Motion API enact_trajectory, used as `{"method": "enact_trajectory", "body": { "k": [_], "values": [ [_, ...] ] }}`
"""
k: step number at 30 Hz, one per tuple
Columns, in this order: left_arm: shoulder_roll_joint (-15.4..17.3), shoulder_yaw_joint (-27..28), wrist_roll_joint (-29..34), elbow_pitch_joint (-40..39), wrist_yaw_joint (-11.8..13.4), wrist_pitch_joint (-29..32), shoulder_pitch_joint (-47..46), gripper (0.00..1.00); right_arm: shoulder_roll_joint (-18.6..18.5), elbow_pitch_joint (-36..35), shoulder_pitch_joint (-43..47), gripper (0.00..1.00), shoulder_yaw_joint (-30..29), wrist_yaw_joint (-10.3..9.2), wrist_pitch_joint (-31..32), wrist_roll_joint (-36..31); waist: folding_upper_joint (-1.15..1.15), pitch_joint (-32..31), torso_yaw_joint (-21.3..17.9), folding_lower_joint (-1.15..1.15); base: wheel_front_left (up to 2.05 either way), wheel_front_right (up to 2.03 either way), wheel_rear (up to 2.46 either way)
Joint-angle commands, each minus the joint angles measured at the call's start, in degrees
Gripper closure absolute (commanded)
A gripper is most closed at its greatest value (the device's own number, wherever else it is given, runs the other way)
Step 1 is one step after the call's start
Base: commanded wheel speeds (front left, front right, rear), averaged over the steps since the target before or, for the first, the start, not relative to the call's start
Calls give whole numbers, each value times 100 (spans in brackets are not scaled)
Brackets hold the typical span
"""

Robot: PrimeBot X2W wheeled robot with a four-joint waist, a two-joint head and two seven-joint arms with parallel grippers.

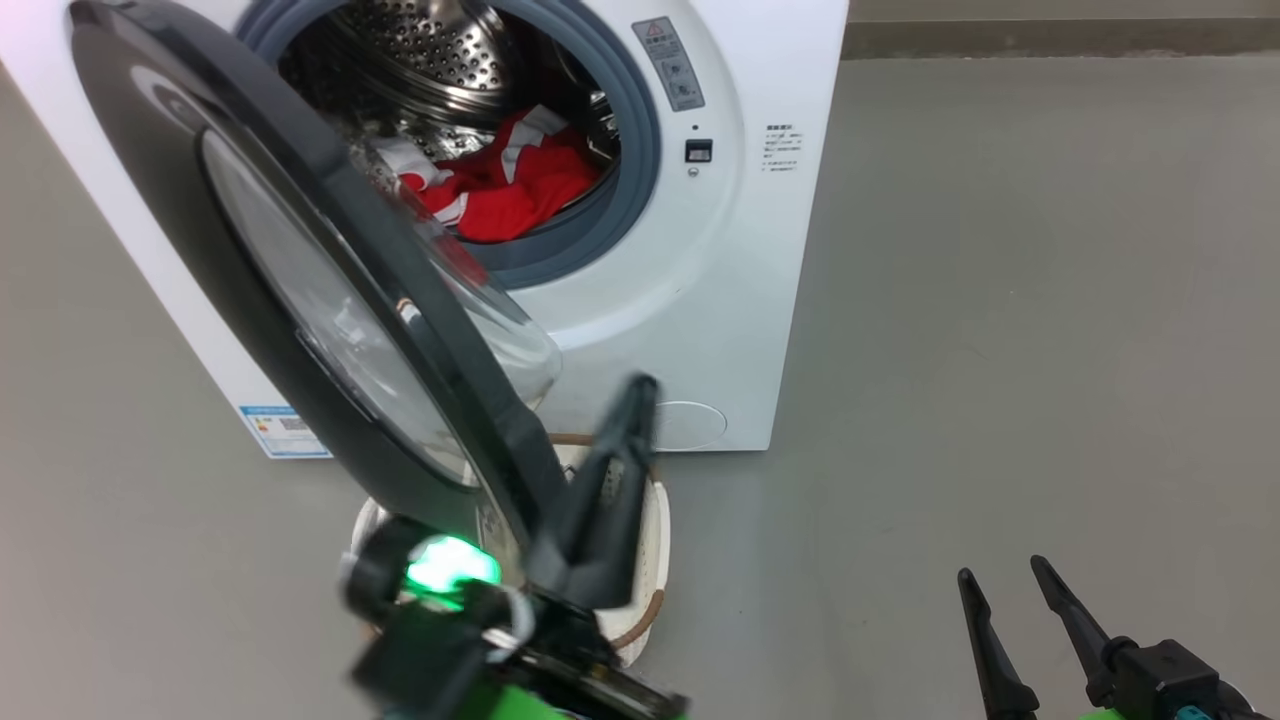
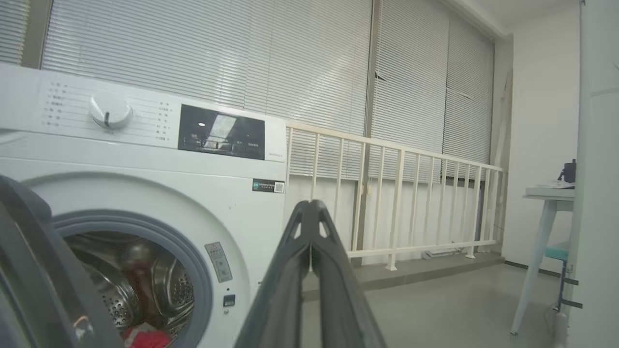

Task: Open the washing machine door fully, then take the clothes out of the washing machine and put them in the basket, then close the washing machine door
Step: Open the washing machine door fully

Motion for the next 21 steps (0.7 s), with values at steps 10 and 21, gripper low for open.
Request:
{"method": "enact_trajectory", "body": {
  "k": [10,21],
  "values": [
    [43,-615,-762,1207,-26,654,-221,100,-77,-108,-94,0,140,20,-37,15,0,74,-144,0,0,0,0],
    [68,-278,-879,2386,260,319,-408,100,-77,-126,-181,0,135,20,-37,-1,0,157,-170,0,0,0,0]
  ]
}}
